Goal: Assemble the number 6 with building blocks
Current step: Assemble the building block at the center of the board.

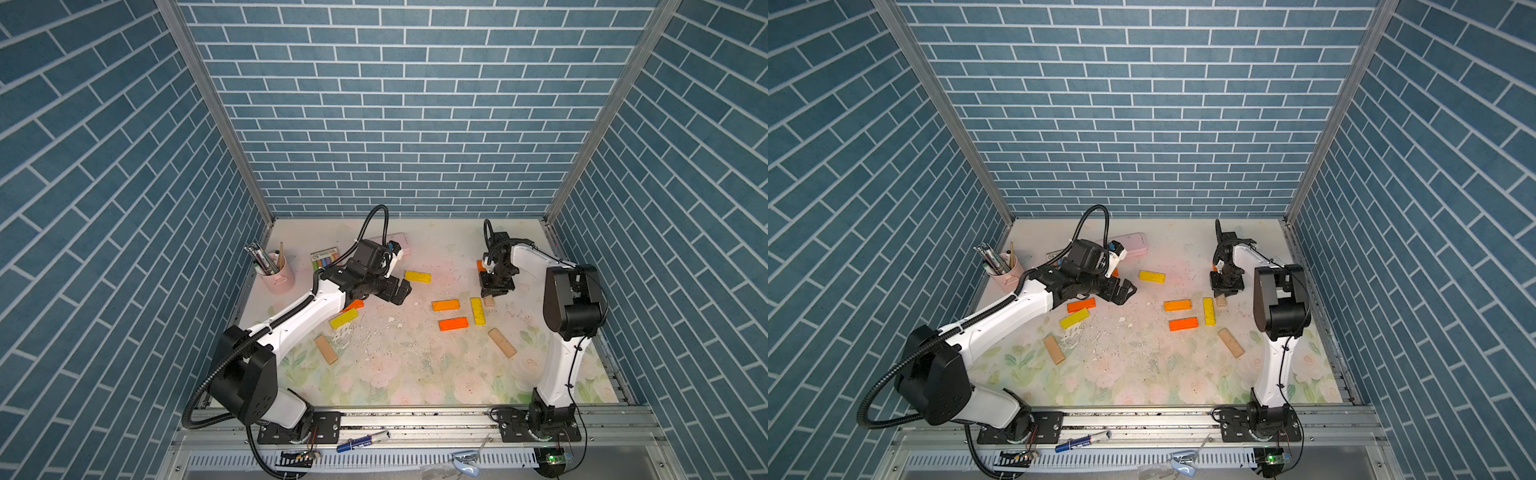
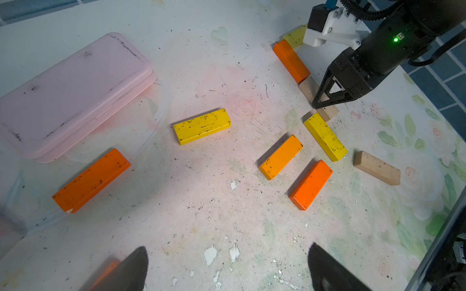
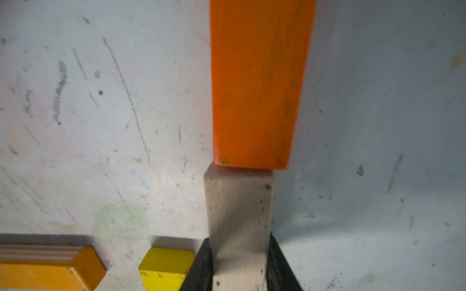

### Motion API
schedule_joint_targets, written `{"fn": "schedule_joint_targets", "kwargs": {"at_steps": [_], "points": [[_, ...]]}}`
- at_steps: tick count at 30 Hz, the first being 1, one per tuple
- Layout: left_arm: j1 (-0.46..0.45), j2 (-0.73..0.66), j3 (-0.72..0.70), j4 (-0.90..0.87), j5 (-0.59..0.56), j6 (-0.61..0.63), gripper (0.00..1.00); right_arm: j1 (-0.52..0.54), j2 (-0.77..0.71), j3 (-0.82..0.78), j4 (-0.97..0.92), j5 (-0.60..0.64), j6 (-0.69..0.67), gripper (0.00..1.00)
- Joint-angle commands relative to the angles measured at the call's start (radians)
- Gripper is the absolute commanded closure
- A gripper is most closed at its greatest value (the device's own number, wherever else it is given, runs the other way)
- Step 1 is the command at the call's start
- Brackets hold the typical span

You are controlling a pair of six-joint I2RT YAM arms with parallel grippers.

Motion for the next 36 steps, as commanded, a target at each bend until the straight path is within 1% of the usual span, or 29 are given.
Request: {"fn": "schedule_joint_targets", "kwargs": {"at_steps": [1,18,36], "points": [[-0.008,0.003,0.002,0.001,0.007,0.005,0.01,0.005,0.054,-0.002,-0.011,0.05,-0.043,0.71],[-0.008,-0.005,0.0,0.009,0.017,0.004,0.01,0.015,0.074,0.01,-0.032,0.112,-0.034,0.71],[-0.009,-0.008,0.001,0.011,0.024,-0.001,0.01,0.02,0.057,-0.015,-0.029,0.133,-0.015,0.71]]}}
